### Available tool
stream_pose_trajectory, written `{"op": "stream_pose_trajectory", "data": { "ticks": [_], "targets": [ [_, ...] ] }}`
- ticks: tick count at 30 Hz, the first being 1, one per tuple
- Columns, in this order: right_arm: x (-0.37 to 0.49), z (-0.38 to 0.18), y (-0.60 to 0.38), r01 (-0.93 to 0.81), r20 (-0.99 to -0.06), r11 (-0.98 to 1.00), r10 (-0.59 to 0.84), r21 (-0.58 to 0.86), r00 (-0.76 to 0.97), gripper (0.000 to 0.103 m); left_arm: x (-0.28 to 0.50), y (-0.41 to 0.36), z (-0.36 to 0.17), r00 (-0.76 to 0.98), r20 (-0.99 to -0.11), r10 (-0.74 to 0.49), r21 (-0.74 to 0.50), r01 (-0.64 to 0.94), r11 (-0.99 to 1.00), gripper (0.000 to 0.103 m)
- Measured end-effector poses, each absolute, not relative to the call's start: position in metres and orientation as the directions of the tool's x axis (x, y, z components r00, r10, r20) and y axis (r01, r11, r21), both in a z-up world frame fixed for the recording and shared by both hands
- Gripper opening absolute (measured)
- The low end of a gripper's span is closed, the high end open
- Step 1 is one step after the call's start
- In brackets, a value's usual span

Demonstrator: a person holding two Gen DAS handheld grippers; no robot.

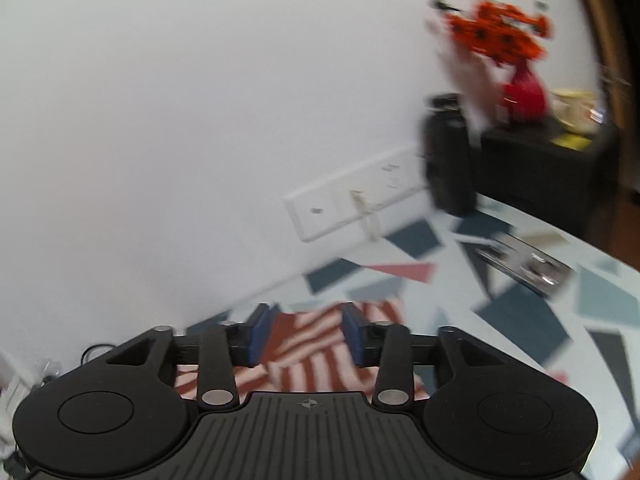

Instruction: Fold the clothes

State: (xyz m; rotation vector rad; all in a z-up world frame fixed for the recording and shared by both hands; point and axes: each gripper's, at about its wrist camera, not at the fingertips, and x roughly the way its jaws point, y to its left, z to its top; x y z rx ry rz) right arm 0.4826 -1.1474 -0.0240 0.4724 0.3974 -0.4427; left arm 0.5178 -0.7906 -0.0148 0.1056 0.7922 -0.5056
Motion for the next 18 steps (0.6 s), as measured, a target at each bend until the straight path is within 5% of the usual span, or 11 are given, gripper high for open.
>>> {"op": "stream_pose_trajectory", "data": {
  "ticks": [11, 13, 14, 15, 17, 18],
  "targets": [
    [0.596, -0.146, -1.142, 0.277, -0.668, 0.920, -0.024, 0.276, 0.744, 0.047, 0.573, -0.874, -0.084, 0.504, -0.830, -0.241, 0.071, 0.523, 0.849, 0.072],
    [0.607, -0.157, -1.146, 0.254, -0.673, 0.916, 0.024, 0.311, 0.739, 0.038, 0.583, -0.888, -0.094, 0.494, -0.842, -0.216, 0.090, 0.524, 0.847, 0.072],
    [0.610, -0.160, -1.153, 0.242, -0.664, 0.909, 0.048, 0.338, 0.747, 0.020, 0.589, -0.894, -0.098, 0.493, -0.846, -0.203, 0.098, 0.518, 0.850, 0.069],
    [0.612, -0.162, -1.164, 0.237, -0.649, 0.897, 0.069, 0.373, 0.758, 0.002, 0.594, -0.897, -0.101, 0.493, -0.848, -0.193, 0.099, 0.506, 0.857, 0.063],
    [0.609, -0.160, -1.186, 0.284, -0.626, 0.865, 0.044, 0.414, 0.779, 0.002, 0.603, -0.897, -0.102, 0.501, -0.846, -0.185, 0.081, 0.463, 0.882, 0.012],
    [0.607, -0.159, -1.202, 0.331, -0.615, 0.841, 0.003, 0.428, 0.789, 0.002, 0.606, -0.895, -0.101, 0.511, -0.840, -0.182, 0.074, 0.441, 0.895, 0.011]
  ]
}}
